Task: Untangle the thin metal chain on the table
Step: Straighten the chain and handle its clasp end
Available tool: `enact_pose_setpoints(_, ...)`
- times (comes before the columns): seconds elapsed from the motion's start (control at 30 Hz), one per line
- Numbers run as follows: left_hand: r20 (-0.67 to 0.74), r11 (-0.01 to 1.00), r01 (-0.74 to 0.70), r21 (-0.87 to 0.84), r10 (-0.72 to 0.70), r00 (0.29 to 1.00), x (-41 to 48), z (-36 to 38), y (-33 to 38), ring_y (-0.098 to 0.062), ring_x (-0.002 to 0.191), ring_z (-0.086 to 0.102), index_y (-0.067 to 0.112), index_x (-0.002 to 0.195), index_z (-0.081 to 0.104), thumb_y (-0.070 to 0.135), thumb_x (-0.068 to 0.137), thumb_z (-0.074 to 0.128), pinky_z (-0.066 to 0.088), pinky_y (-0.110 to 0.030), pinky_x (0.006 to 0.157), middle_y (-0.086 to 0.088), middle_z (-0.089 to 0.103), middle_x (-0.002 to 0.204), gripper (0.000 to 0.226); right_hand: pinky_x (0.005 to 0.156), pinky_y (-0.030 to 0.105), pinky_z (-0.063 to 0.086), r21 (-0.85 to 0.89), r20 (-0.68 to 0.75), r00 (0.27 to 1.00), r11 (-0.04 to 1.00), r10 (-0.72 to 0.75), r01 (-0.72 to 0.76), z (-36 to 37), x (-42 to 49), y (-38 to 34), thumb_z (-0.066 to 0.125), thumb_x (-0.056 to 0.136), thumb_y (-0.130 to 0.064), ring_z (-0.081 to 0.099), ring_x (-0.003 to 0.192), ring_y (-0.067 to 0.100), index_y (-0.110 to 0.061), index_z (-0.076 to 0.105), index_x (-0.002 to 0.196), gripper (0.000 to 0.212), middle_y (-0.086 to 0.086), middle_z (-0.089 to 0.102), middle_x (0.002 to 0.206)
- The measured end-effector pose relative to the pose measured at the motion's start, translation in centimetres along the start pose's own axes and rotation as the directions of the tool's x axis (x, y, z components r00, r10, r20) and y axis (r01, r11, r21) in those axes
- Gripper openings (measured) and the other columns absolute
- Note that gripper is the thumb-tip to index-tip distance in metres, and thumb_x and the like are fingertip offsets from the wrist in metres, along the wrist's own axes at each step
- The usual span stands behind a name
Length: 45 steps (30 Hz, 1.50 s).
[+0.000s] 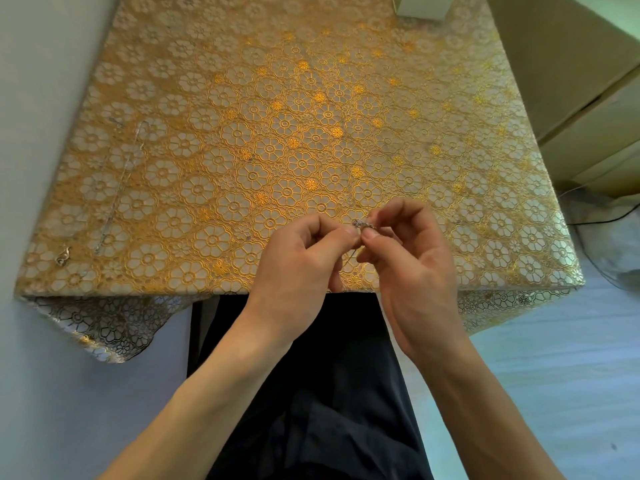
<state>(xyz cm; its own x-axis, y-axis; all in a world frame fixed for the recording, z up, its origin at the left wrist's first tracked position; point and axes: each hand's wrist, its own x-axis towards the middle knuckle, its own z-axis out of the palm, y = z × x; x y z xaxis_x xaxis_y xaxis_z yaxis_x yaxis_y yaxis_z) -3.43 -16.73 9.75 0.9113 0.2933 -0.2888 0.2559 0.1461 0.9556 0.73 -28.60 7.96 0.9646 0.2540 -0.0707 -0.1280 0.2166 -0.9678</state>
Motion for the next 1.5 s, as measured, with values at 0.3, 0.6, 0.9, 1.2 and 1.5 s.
enact_pose_setpoints(0.3,0.061,0.997,0.067,-0.03,-0.065,0.996,0.3,-0.4,0.6,-0.012,0.045,0.043,0.012,0.069,0.064,0.017,0.095,0.059,0.036,-0.009,0.049,0.003,0.044,0.049,0.027,0.077,0.024,0.052,-0.173,0.047,0.99,0.975,-0.136,0.142,-0.3,0.1,-0.6,0.065,0.088,0.002,0.061,0.082,0.011,-0.013,0.057,0.105,0.024,-0.001,0.061,0.089)
enact_pose_setpoints(0.6,0.096,0.983,0.156,-0.099,-0.147,0.984,0.6,-0.8,1.4,-0.013,0.045,0.042,0.014,0.07,0.068,0.021,0.093,0.059,0.026,-0.022,0.046,0.007,0.045,0.051,0.026,0.084,0.025,0.054,-0.21,0.057,0.994,0.972,-0.097,0.107,-1.3,0.2,-1.3,0.071,0.088,0.0,0.07,0.094,0.016,-0.014,0.069,0.111,0.027,0.0,0.073,0.094)
enact_pose_setpoints(0.9,0.188,0.951,0.273,-0.142,-0.245,0.951,0.9,-1.2,1.4,-0.012,0.044,0.041,0.02,0.062,0.066,0.025,0.091,0.059,0.027,-0.021,0.043,0.006,0.043,0.052,0.031,0.08,0.027,0.054,-0.312,0.141,0.966,0.916,-0.216,0.251,-1.7,0.5,-1.4,0.07,0.09,-0.006,0.07,0.088,0.02,-0.015,0.072,0.108,0.021,0.005,0.075,0.099)
enact_pose_setpoints(1.2,0.168,0.923,-0.164,0.348,0.111,0.98,1.2,-2.1,0.4,-0.016,0.06,0.055,0.02,0.072,0.059,0.055,0.082,0.061,0.043,-0.026,0.061,0.007,0.058,0.061,0.037,0.079,0.027,0.057,-0.33,0.096,0.979,0.922,-0.179,0.201,-1.9,0.9,-1.2,0.071,0.09,-0.009,0.073,0.087,0.015,-0.017,0.074,0.097,0.011,-0.002,0.077,0.091)
enact_pose_setpoints(1.5,0.153,0.892,-0.229,0.389,0.182,0.971,1.7,-2.4,0.2,-0.013,0.074,0.065,0.029,0.085,0.062,0.05,0.087,0.057,0.052,-0.036,0.068,0.009,0.068,0.075,0.021,0.076,0.035,0.059,-0.236,0.08,0.997,0.971,-0.005,0.023,-1.7,0.8,-2.3,0.068,0.086,-0.015,0.071,0.075,0.016,-0.014,0.076,0.097,0.013,0.009,0.076,0.083)
